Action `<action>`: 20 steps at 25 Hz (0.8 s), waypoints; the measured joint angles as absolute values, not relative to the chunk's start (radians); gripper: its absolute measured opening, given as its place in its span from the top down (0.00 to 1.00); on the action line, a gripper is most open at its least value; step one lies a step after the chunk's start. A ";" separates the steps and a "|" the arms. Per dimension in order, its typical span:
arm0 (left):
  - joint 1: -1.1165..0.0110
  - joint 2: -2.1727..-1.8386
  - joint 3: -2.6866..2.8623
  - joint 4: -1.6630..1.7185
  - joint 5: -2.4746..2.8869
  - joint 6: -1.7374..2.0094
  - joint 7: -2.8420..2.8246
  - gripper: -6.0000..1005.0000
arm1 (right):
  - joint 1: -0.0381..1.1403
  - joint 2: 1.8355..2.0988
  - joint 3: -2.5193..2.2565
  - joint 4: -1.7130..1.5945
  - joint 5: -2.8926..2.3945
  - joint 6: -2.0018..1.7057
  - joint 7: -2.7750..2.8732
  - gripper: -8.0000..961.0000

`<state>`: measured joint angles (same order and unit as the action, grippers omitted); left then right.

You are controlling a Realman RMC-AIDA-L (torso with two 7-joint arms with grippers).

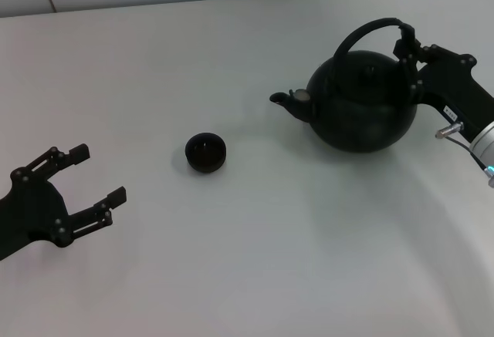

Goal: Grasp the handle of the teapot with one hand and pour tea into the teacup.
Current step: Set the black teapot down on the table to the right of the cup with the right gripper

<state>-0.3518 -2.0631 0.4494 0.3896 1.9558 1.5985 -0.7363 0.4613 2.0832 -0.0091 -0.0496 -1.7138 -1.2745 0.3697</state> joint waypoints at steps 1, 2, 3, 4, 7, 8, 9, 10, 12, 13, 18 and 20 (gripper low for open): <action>-0.352 -2.063 0.450 0.390 1.956 1.599 -0.736 0.14 | 0.460 2.084 -0.009 -0.049 -1.714 -1.274 0.370 0.83; -0.352 -2.063 0.450 0.390 1.956 1.599 -0.736 0.14 | 0.459 2.084 -0.009 -0.049 -1.715 -1.274 0.370 0.83; -0.352 -2.063 0.450 0.390 1.956 1.599 -0.736 0.14 | 0.458 2.084 -0.009 -0.049 -1.715 -1.274 0.370 0.83; -0.351 -2.063 0.451 0.390 1.956 1.600 -0.736 0.14 | 0.457 2.084 -0.009 -0.049 -1.715 -1.273 0.370 0.83; -0.350 -2.063 0.451 0.390 1.956 1.600 -0.736 0.14 | 0.453 2.085 -0.010 -0.049 -1.715 -1.273 0.370 0.83; -0.350 -2.063 0.451 0.390 1.956 1.600 -0.736 0.14 | 0.451 2.085 -0.010 -0.049 -1.715 -1.274 0.370 0.83; -0.349 -2.063 0.451 0.390 1.956 1.600 -0.736 0.14 | 0.450 2.085 -0.009 -0.049 -1.715 -1.278 0.370 0.83; -0.349 -2.064 0.450 0.390 1.956 1.600 -0.736 0.14 | 0.449 2.085 -0.008 -0.048 -1.715 -1.281 0.370 0.82; -0.348 -2.064 0.449 0.390 1.956 1.601 -0.736 0.14 | 0.448 2.085 -0.004 -0.046 -1.714 -1.283 0.370 0.82; -0.348 -2.064 0.449 0.390 1.956 1.601 -0.736 0.14 | 0.448 2.085 -0.003 -0.045 -1.713 -1.283 0.370 0.82; -0.348 -2.065 0.445 0.390 1.956 1.607 -0.736 0.14 | 0.446 2.083 -0.002 -0.039 -1.713 -1.280 0.373 0.82; -0.348 -2.065 0.445 0.390 1.955 1.608 -0.736 0.14 | 0.446 2.083 -0.002 -0.039 -1.712 -1.275 0.377 0.82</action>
<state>-0.3479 -2.0647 0.4448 0.3896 1.9547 1.6081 -0.7363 0.4456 2.0826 -0.0016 -0.0389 -1.7120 -1.2751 0.3766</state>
